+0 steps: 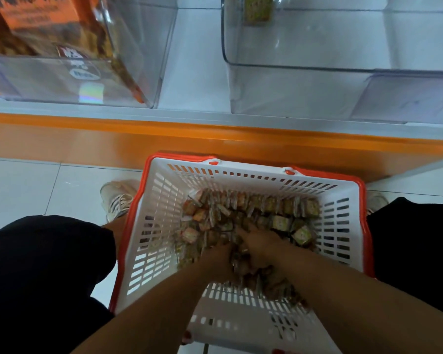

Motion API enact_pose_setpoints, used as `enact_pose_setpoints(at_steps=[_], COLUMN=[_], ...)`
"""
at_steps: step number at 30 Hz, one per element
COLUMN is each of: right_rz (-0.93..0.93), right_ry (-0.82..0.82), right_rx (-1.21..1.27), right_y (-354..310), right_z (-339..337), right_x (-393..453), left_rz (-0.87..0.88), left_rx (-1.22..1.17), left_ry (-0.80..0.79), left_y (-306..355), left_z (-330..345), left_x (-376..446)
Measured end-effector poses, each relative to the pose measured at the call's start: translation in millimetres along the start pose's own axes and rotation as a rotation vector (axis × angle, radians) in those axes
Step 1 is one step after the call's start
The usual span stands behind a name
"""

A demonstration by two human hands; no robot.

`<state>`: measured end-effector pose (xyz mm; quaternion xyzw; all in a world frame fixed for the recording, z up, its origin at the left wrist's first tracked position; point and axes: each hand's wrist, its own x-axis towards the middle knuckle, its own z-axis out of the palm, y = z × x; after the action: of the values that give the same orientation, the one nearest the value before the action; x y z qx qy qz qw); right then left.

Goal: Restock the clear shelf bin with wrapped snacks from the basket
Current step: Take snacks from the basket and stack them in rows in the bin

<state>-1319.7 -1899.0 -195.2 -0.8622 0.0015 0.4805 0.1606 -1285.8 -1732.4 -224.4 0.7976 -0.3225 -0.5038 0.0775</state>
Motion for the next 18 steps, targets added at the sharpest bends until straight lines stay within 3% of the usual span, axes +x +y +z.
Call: enact_pose_setpoints(at_steps=[4,6,10,14,18], right_rz=[-0.001,0.012,-0.041,-0.009,-0.041], right_ry=[-0.051,-0.002,0.209,0.161,0.205], right_rx=[0.097,0.175,0.567,0.951,0.968], right_y=[8,7,7,9,3], right_z=[6,11,9,-30,-69], right_x=[4,2,-6,-26,-49], left_rz=[-0.012,-0.035,-0.064,-0.144,-0.187], left_rx=[-0.252,-0.363,-0.546,-0.955,-1.180], left_ry=[0.040,0.084,0.161,0.166,0.131], left_y=[4,6,9,9,31], left_z=[1,-1,-11,-43,-86], left_x=[0,0,-6,-17,-29])
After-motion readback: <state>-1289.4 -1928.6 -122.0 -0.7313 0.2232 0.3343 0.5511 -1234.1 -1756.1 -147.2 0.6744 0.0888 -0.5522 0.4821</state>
